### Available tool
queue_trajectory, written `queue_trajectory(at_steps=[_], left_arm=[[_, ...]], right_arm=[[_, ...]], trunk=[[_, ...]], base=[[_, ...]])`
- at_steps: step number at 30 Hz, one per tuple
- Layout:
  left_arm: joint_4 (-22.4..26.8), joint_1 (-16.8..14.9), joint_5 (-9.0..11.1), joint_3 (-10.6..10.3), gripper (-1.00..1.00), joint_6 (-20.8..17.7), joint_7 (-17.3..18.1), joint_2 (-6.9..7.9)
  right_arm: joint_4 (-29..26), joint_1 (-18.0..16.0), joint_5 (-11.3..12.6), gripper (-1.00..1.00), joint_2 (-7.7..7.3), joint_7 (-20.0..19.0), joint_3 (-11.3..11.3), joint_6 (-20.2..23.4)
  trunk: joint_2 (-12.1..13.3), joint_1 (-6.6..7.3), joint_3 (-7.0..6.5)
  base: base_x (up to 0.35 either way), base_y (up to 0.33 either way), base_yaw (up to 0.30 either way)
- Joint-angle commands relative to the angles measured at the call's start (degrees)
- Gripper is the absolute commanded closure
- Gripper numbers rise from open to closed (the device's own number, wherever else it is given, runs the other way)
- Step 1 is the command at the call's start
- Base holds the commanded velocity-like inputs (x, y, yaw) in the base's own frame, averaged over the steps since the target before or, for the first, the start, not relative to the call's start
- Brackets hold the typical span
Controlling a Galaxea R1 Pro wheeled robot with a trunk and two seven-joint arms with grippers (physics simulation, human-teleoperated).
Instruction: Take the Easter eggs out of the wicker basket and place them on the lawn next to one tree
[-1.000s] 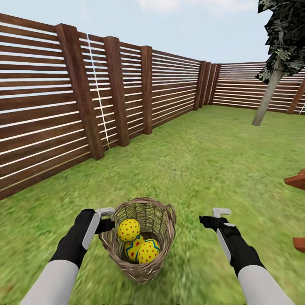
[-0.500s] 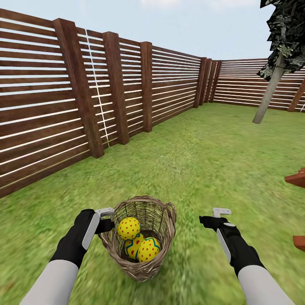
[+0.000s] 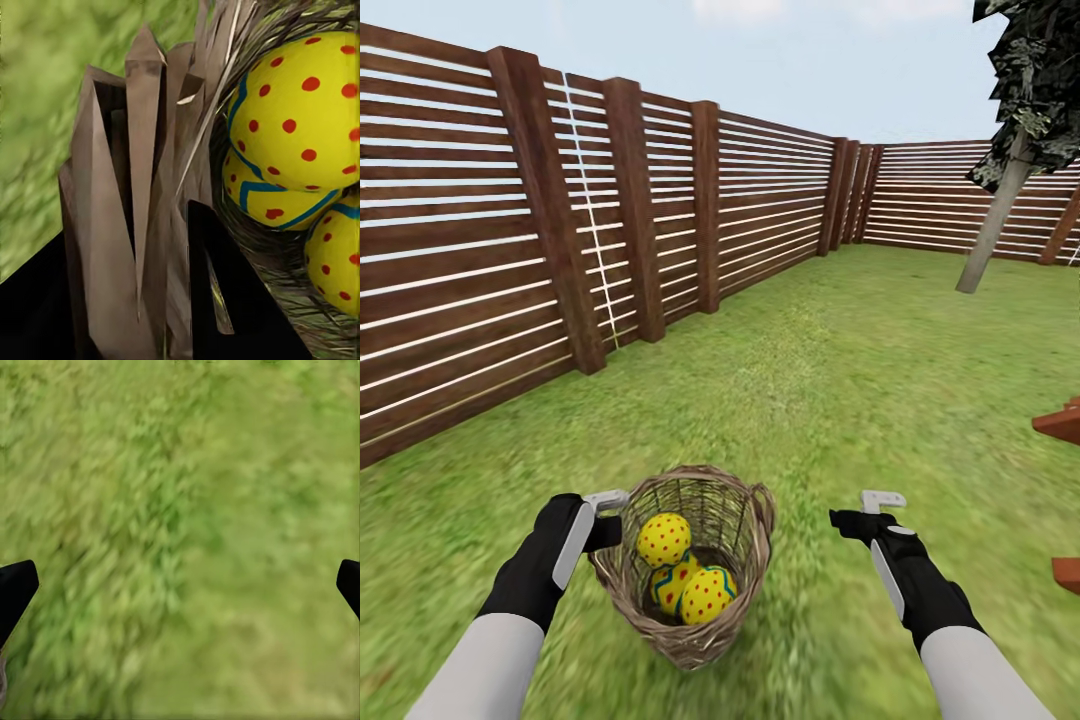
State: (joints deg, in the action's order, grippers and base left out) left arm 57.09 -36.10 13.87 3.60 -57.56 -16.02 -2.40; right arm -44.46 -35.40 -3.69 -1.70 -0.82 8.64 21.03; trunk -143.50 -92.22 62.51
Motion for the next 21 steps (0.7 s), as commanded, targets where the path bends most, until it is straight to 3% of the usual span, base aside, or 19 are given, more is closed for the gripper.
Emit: queue_trajectory(at_steps=[1,17,21], left_arm=[[0.0,0.0,0.5,0.1,1.00,-0.2,-0.5,-0.06],[0.0,0.0,0.3,0.2,1.00,0.1,-0.5,0.11],[0.0,0.0,0.3,0.2,1.00,0.1,-0.5,0.11]], right_arm=[[-0.1,0.0,-0.4,-1.00,0.02,-0.1,0.1,0.3],[0.2,0.0,-0.7,-1.00,0.30,0.0,-0.2,2.7],[0.0,0.0,-0.7,-1.00,0.25,-0.1,-0.2,2.7]], trunk=[[0.0,0.03,-0.18],[0.2,0.45,-3.72],[0.3,0.55,-4.80]], base=[[0.000,0.000,0.000],[0.000,0.000,0.000],[0.000,0.000,-0.143]])
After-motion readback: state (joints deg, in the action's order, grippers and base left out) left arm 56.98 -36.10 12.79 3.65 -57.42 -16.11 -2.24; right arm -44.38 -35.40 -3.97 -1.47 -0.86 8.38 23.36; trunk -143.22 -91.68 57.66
